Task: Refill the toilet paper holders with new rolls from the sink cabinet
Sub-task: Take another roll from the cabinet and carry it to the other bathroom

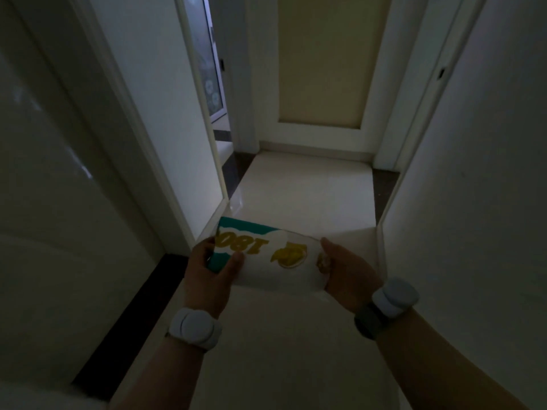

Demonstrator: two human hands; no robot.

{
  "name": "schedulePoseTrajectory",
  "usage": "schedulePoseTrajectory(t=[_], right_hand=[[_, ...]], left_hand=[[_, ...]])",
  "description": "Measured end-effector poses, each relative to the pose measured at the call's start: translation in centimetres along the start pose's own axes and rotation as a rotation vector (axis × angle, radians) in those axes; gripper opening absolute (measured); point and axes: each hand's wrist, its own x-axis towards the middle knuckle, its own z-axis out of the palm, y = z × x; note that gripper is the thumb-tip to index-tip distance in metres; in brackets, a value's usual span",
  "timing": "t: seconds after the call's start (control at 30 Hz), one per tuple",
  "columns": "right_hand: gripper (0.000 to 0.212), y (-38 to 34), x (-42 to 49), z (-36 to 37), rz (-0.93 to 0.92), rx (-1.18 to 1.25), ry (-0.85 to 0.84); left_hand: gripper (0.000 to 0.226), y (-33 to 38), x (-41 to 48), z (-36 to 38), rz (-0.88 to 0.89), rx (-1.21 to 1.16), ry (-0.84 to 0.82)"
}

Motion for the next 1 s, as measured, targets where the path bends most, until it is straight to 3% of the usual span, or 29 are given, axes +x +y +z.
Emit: schedulePoseTrajectory(t=[0.13, 0.2, 0.23, 0.3, 0.37, 0.57, 0.63, 0.73, 0.9, 1.0], right_hand=[[0.025, -3.9, 4.0, -1.3, -0.044, 0.074, -0.087], [0.010, -4.9, 6.3, -1.9, -0.061, 0.053, 0.026], [0.009, -5.2, 7.6, -2.3, -0.066, -0.024, 0.117], [0.030, -6.0, 10.3, -3.0, -0.107, -0.265, 0.258], [0.035, -7.3, 12.7, -2.5, -0.253, -0.514, 0.281], [0.053, -11.6, 20.0, 3.2, -0.634, -1.294, -0.179], [0.055, -13.5, 23.9, 5.1, -0.685, -1.474, -0.240], [0.059, -15.3, 28.4, 6.5, -0.611, -1.705, -0.227], [0.062, -18.5, 35.4, 6.4, -0.562, -1.753, -0.153], [0.058, -20.2, 38.1, 4.8, -0.564, -1.677, -0.146]], left_hand=[[0.049, 0.9, 3.5, 3.8, 0.034, -0.012, -0.038], [0.049, 0.8, 5.7, 4.6, 0.023, 0.021, -0.010], [0.052, 0.6, 6.9, 4.9, 0.025, 0.049, 0.001], [0.051, 0.2, 9.7, 5.6, 0.058, 0.149, 0.012], [0.048, 0.1, 12.3, 6.4, 0.163, 0.277, -0.023], [0.064, -0.7, 21.4, 10.8, 0.605, 0.649, -0.168], [0.068, -0.6, 26.0, 12.3, 0.647, 0.643, -0.256], [0.070, -0.3, 31.3, 14.3, 0.730, 0.597, -0.353], [0.075, 0.1, 39.2, 17.8, 0.750, 0.540, -0.594], [0.093, 0.4, 41.6, 20.2, 0.806, 0.380, -0.499]])
